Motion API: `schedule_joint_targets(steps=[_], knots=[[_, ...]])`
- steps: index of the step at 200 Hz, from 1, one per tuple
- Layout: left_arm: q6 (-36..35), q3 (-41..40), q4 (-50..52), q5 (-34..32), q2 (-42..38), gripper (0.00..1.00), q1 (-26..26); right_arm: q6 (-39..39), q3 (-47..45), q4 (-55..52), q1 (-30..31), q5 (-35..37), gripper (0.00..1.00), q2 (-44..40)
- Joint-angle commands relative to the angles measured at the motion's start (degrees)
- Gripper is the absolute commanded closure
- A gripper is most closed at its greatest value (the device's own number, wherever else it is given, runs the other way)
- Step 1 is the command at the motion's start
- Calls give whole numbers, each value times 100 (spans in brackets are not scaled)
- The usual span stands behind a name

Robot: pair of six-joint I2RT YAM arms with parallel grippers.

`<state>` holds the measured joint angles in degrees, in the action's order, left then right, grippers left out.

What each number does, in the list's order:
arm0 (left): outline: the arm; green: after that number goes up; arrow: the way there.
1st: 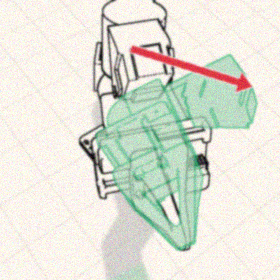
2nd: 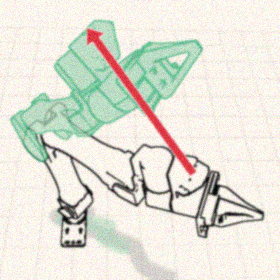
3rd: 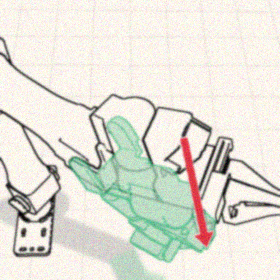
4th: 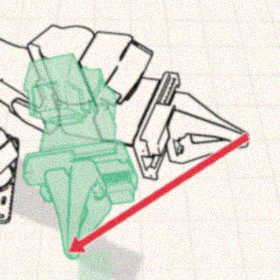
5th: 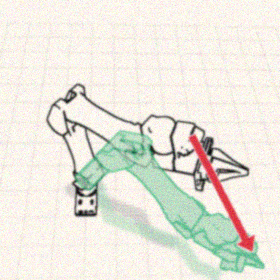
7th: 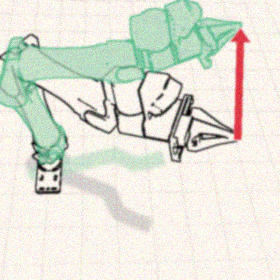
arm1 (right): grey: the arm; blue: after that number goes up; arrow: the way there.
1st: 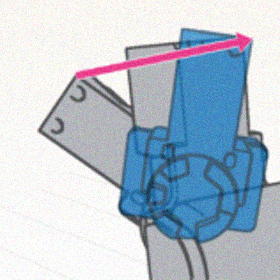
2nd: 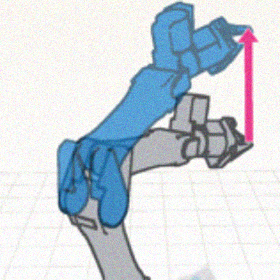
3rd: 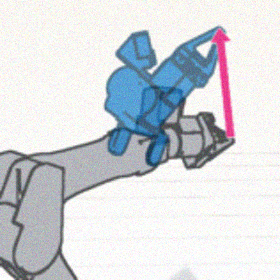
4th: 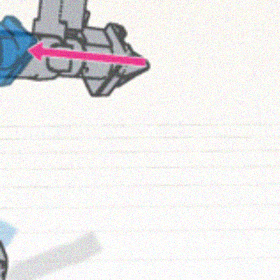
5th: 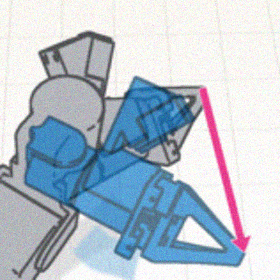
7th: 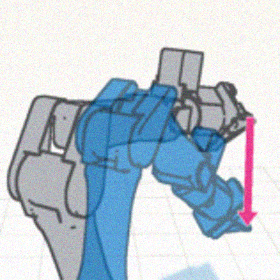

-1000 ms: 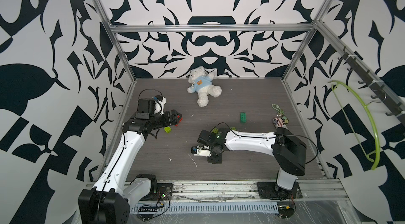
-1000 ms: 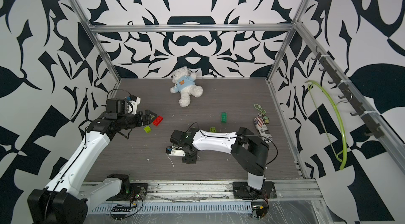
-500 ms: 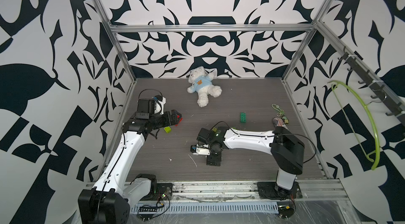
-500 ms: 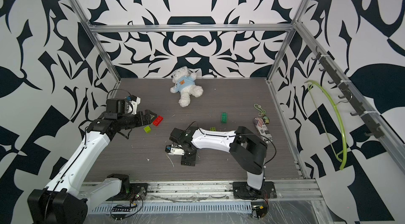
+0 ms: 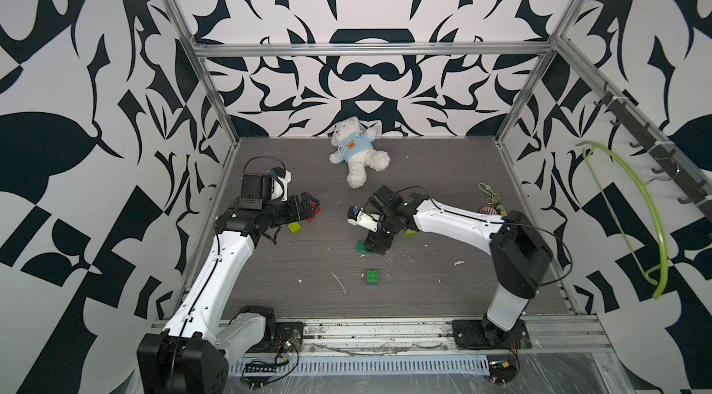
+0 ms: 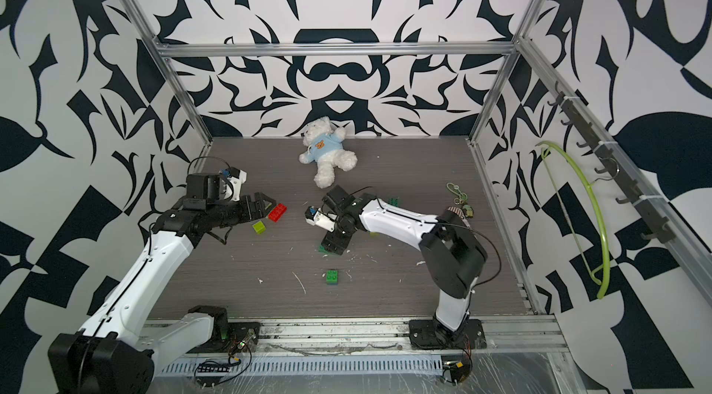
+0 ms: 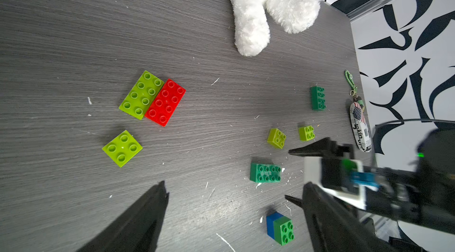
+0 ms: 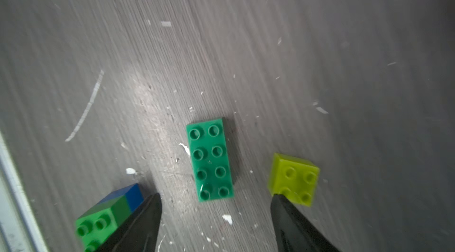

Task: Assemble a carrot with lego
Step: Pick up the lego brick from the center of the board.

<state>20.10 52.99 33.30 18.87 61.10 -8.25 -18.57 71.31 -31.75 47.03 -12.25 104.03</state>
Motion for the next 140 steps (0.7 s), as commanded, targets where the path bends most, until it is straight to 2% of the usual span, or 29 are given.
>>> schedule_joint_targets(steps=[1, 25, 45, 107, 140], knots=[[-23, 45, 52, -115, -151, 6, 22, -244, 329, 39, 40, -34, 24, 128], [-41, 34, 39, -130, -161, 6, 17, -288, 369, 28, 61, -160, 25, 359], [-50, 27, 42, -126, -127, 6, 20, -289, 359, 115, 96, -164, 29, 481], [-67, -20, 27, -103, -112, 6, 22, -331, 487, 85, 175, -119, 57, 729], [-75, -73, -21, 4, -90, 7, 21, -346, 321, -41, 164, -14, 66, 310]])
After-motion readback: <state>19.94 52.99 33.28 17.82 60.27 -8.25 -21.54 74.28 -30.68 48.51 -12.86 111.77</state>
